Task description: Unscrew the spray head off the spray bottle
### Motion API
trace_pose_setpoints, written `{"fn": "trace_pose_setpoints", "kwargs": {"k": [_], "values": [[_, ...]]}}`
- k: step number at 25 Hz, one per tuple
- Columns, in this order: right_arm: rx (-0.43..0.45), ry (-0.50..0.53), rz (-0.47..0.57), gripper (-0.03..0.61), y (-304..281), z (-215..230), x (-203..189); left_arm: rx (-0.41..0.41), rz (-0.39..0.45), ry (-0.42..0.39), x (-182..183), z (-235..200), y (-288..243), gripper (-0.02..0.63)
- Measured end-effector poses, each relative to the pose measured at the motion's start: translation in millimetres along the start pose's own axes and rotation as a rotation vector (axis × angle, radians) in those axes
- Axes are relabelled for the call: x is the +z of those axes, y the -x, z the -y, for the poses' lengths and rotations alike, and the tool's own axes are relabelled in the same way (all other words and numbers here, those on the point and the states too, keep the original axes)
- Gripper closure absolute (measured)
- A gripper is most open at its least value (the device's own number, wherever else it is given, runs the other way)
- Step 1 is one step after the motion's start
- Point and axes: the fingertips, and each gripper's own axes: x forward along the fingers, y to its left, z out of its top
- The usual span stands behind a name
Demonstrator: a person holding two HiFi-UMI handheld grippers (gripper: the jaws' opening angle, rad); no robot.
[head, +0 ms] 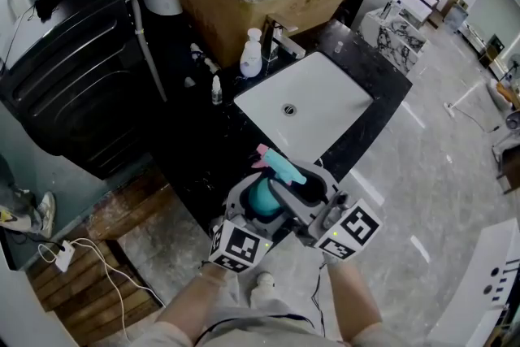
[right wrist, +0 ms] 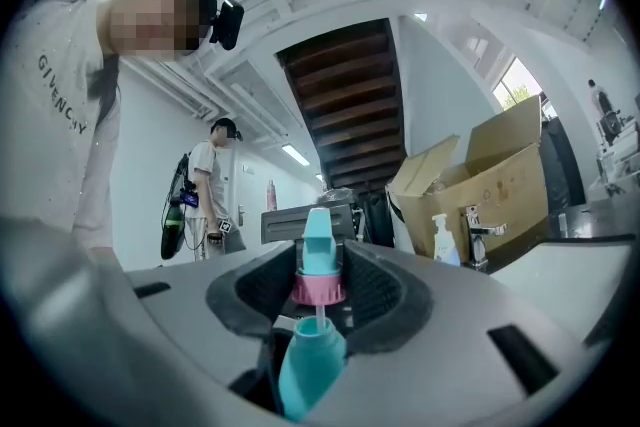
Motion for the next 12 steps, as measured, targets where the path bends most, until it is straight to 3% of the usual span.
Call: {"fn": "trace_pose_setpoints", "kwargs": {"k": [12], "values": [[-0.007,-0.019,0.081,0.427,4,3,28,-0.028,0.030,-0.005,4,6,12,0.233]]}}
